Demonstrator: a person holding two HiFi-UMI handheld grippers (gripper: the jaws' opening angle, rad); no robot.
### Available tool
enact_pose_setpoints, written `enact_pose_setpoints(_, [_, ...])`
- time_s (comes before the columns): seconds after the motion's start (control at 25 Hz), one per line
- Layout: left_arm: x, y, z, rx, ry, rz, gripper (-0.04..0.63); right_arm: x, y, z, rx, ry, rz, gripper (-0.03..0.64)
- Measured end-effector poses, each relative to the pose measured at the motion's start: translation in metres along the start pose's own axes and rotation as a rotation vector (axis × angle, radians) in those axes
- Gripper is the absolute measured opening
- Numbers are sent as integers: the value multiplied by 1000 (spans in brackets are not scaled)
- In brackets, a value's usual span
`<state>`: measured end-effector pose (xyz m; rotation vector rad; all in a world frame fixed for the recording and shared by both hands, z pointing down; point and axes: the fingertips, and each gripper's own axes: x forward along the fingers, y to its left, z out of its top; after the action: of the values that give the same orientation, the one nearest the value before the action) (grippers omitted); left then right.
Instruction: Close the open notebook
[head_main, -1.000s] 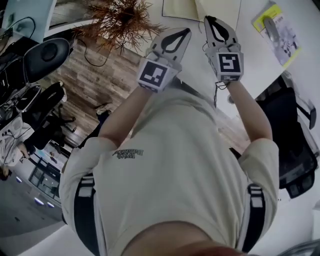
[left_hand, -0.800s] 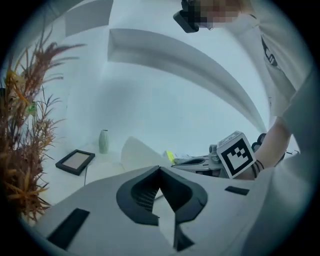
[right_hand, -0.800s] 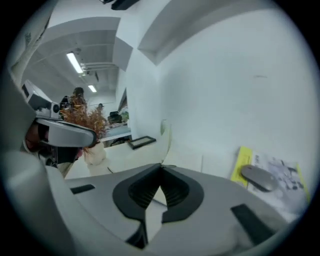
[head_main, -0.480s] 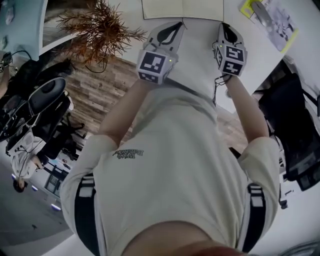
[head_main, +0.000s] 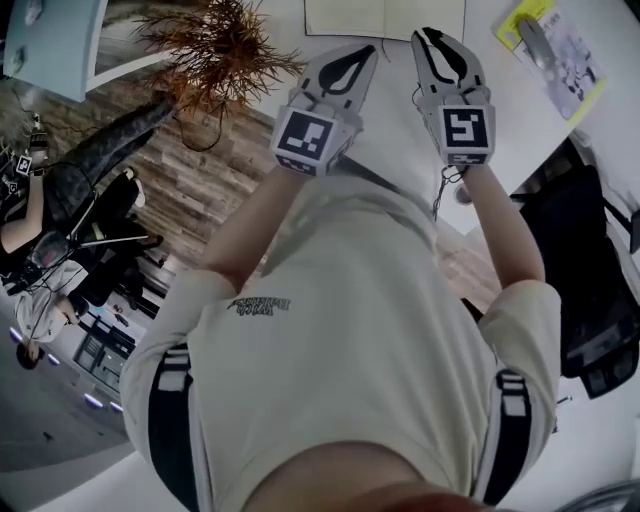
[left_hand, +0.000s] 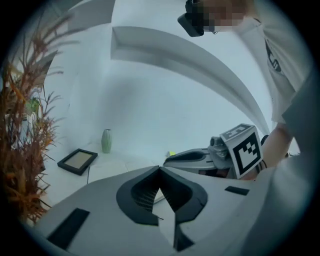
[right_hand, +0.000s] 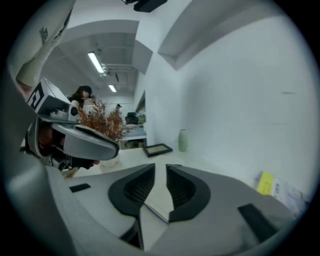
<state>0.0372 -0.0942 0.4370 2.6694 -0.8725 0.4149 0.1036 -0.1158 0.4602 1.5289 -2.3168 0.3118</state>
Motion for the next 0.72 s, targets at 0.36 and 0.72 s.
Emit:
enact_pose_setpoints(0.36, [-45,31,6,-38,-50,95,12,107,129,-21,-274,140,370,199])
enact_pose_setpoints(0.72, [-59,50,-14,-55,-40,117,12,142,143,-62,-430,244,345,114])
